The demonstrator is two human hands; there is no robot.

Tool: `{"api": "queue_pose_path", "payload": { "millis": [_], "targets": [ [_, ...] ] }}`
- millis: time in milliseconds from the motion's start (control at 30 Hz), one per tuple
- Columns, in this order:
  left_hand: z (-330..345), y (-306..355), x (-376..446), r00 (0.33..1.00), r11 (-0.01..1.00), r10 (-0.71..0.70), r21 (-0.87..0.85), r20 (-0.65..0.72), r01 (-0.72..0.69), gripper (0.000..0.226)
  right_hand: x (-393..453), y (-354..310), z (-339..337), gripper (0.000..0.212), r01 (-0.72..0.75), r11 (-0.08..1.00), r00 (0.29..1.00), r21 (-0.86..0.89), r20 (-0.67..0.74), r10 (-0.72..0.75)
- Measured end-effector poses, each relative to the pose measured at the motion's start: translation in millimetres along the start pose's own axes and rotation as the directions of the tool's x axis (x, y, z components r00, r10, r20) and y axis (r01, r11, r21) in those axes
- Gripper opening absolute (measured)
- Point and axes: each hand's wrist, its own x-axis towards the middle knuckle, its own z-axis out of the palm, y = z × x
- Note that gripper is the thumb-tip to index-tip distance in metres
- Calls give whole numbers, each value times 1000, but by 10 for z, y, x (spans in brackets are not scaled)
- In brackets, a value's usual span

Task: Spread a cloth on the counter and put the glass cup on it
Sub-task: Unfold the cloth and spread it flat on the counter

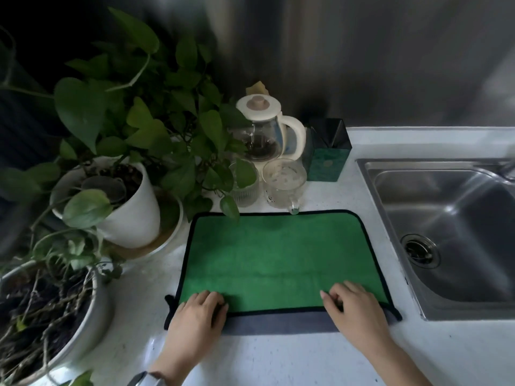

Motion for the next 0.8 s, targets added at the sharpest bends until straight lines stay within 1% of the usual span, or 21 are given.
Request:
{"api": "queue_pose_path", "payload": {
  "millis": [67, 133, 233, 267, 300, 400, 500, 567, 600, 633, 667, 700, 733, 767, 800],
  "targets": [
    [-25, -9, -73, 998, 999, -42, 1, 55, 42, 18, -73, -13, -49, 41, -7, 997, 998, -83, 64, 13],
    [-19, -51, -149, 998, 999, -36, 30, 58, 35, 28, -172, -3, -111, 47, -21, 994, 993, -111, 116, 34],
    [-7, -100, -253, 994, 998, -42, 40, 101, 38, 43, -372, 80, -167, 44, -83, 995, 954, -59, 283, 96],
    [1, -117, -300, 989, 997, -52, 66, 138, 43, 43, -452, 108, -172, 42, -112, 993, 938, -37, 326, 118],
    [5, -132, -342, 983, 995, -66, 87, 172, 51, 42, -523, 127, -170, 39, -139, 990, 934, -2, 333, 132],
    [35, -178, -471, 983, 993, -86, 91, 164, 72, 40, -704, 169, -134, 35, -180, 981, 952, 73, 266, 154],
    [46, -198, -531, 980, 993, -104, 74, 169, 93, 41, -752, 187, -116, 35, -179, 982, 960, 54, 227, 162],
    [12, -191, -494, 978, 993, -115, 57, 177, 106, 43, -704, 193, -132, 38, -209, 976, 959, 56, 206, 193],
    [11, -192, -459, 983, 994, -113, 26, 142, 110, 44, -663, 172, -148, 38, -221, 973, 966, 66, 154, 209],
    [-2, -176, -396, 990, 993, -121, -4, 77, 121, 43, -610, 148, -170, 35, -201, 975, 979, 92, 55, 197],
    [-30, -131, -359, 992, 990, -125, -72, -8, 124, 39, -578, 135, -165, 24, -164, 984, 984, 72, -54, 168],
    [-26, -87, -312, 987, 987, -119, -125, -108, 105, 29, -523, 132, -133, 16, -136, 990, 984, 24, -111, 138],
    [10, -52, -251, 980, 991, -85, -117, -178, 64, 10, -477, 128, -101, 38, -170, 985, 983, -28, -75, 168],
    [36, 3, -184, 981, 991, -106, -98, -165, 91, 22, -457, 148, -49, 60, -171, 981, 985, -89, 6, 172],
    [81, 42, -150, 989, 990, -135, -60, -68, 131, 51, -461, 164, -9, 71, -165, 978, 981, -127, 78, 176]
  ]
}}
